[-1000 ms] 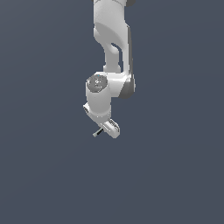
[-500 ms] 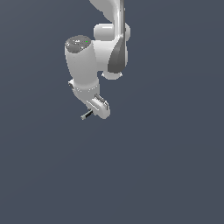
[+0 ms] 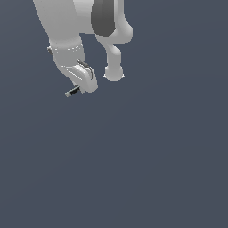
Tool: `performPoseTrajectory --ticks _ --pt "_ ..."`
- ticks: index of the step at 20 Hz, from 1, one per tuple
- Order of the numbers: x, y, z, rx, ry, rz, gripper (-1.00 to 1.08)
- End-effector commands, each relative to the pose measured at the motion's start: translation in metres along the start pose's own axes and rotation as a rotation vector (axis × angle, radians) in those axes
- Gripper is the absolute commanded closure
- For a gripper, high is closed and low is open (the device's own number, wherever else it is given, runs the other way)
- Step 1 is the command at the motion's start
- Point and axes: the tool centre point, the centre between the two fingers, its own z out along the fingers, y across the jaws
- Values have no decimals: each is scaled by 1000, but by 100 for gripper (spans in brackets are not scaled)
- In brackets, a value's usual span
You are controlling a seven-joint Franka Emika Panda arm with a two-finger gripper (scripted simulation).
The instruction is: Pick up the object and move it to a goal position.
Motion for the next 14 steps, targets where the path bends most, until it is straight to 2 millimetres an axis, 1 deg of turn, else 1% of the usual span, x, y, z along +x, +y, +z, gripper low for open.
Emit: performPoseTrajectory --ticks 1,9,14 --pt "1 14 -28 0 0 0 108" --pt "8 54 -112 -1 1 0 108" --pt "13 71 -149 -2 1 -1 108"
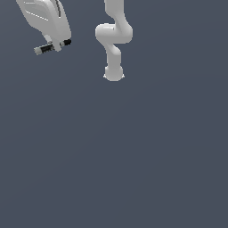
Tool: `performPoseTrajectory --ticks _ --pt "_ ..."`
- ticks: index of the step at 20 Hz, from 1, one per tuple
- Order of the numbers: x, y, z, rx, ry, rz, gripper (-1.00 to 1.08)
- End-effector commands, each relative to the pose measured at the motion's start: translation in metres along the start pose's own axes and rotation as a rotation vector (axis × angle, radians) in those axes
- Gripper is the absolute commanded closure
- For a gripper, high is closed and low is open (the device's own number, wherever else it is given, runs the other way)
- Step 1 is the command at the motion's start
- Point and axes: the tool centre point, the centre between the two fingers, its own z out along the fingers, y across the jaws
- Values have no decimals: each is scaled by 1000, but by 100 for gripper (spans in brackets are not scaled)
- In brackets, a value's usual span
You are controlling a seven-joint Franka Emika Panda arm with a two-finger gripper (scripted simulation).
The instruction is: Pick up the object and move it to a goal position.
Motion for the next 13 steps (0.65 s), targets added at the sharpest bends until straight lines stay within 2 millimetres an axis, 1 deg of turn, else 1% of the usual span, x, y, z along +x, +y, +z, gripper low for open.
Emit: performPoseTrajectory --ticks 1,4,7,13 --pt "1 7 -17 -1 -1 -1 108" --pt "4 14 -31 -1 -1 -1 108" --pt "5 18 -41 -1 -1 -2 108" --pt "6 21 -48 -1 0 -2 108"
